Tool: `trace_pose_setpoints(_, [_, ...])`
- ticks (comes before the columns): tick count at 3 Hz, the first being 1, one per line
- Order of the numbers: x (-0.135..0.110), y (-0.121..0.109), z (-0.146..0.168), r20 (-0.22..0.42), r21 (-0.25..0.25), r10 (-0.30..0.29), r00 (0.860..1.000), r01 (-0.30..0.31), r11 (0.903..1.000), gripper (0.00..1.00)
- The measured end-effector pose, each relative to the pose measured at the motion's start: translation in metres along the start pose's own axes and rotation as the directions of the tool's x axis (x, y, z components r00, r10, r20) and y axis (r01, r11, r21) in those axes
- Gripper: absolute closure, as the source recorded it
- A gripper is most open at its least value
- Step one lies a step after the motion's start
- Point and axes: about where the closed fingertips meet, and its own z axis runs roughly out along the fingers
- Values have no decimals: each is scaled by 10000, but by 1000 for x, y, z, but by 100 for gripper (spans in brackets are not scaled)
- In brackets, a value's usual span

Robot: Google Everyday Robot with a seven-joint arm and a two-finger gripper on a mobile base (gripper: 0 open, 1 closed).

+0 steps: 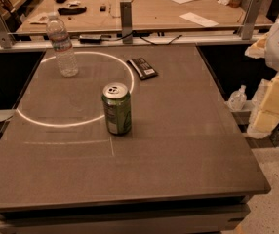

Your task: Move green can near rxbar chocolate

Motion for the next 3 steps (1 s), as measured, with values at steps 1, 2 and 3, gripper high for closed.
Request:
trace_pose_setpoints(1, [0, 0, 0, 0, 0, 0, 10000, 0, 10000, 0])
trace_pose_setpoints(2, [-2, 0, -3, 477, 107, 71, 9988, -76, 9999, 0])
trace_pose_setpoints(3, [10, -1, 4, 1720, -55, 934, 9807, -939, 9956, 0])
